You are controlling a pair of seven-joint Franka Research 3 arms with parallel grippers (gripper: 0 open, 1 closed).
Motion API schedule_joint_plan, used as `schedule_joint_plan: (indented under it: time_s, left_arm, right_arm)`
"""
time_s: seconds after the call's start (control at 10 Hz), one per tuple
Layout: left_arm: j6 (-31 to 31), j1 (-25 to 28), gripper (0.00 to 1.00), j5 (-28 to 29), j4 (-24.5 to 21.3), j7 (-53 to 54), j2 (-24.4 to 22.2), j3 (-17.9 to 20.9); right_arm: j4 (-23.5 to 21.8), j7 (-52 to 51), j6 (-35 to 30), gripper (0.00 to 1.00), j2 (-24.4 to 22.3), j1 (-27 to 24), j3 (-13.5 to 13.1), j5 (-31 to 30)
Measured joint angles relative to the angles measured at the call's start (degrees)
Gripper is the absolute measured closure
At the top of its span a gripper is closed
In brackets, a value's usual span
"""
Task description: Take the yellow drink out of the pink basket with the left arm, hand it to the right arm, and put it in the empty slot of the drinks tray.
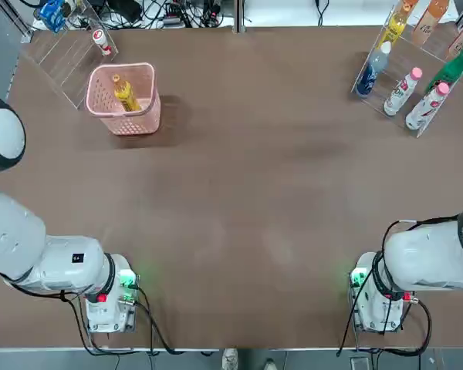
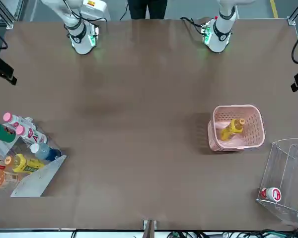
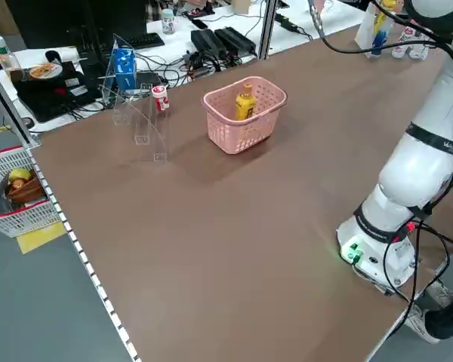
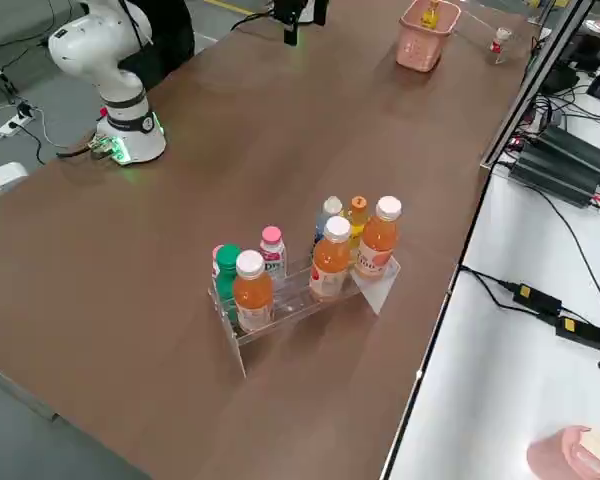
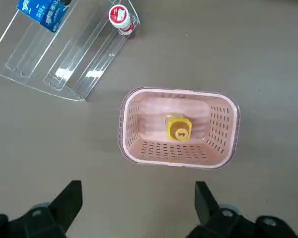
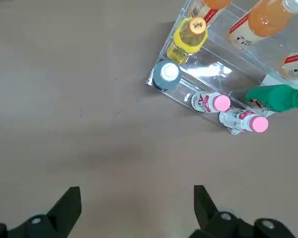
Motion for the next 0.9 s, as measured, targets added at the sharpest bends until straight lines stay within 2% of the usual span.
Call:
schedule_joint_plan:
  time_s: [0.9]
  left_arm:
    - [0.3,0.1,0.00,0.2,-0.2,0.1,0.5,0.2]
  right_arm:
    - [0.0,0.0,1.2,0.00,0.3,0.1,0.1,0.0]
